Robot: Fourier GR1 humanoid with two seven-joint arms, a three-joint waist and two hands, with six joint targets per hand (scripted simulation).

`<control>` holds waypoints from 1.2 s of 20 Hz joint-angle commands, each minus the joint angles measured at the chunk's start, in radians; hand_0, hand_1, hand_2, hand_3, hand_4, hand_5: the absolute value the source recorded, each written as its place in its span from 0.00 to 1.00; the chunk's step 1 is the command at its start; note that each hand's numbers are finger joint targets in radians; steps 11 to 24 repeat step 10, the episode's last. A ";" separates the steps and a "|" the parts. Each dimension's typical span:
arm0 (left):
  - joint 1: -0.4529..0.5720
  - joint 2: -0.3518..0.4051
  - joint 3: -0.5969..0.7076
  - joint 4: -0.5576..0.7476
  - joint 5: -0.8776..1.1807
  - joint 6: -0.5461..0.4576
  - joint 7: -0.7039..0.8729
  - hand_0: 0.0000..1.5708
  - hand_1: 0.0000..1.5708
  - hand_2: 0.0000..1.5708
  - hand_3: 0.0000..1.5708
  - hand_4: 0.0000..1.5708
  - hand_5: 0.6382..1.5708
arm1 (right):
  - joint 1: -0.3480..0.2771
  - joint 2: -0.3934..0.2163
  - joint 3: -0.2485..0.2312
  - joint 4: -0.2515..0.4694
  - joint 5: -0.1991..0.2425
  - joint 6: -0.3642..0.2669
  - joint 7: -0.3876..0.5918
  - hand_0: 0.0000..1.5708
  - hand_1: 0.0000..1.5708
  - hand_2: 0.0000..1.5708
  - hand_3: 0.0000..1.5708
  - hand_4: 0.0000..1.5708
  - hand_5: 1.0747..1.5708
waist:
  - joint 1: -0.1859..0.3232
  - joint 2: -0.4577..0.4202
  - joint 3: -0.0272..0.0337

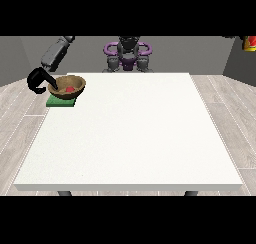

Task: Pick the cup and pour the ball into the bowl, then pick the bowl and place it on the pad

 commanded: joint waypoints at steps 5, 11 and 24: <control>0.006 -0.058 -0.050 -0.086 0.022 0.019 0.042 0.00 0.00 0.00 0.00 0.76 1.00 | -0.026 -0.018 0.071 0.066 0.066 0.053 0.033 0.00 0.00 0.00 0.00 0.00 0.66 | 0.029 -0.054 0.0011; 0.033 -0.026 -0.043 0.033 -0.011 0.025 0.057 0.00 0.00 0.00 0.00 0.76 1.00 | -0.060 -0.071 0.111 -0.017 0.078 0.113 0.155 0.00 0.00 0.00 0.00 0.13 0.61 | -0.052 -0.170 -0.0016; 0.033 -0.026 -0.043 0.033 -0.011 0.025 0.057 0.00 0.00 0.00 0.00 0.76 1.00 | -0.060 -0.071 0.111 -0.017 0.078 0.113 0.155 0.00 0.00 0.00 0.00 0.13 0.61 | -0.052 -0.170 -0.0016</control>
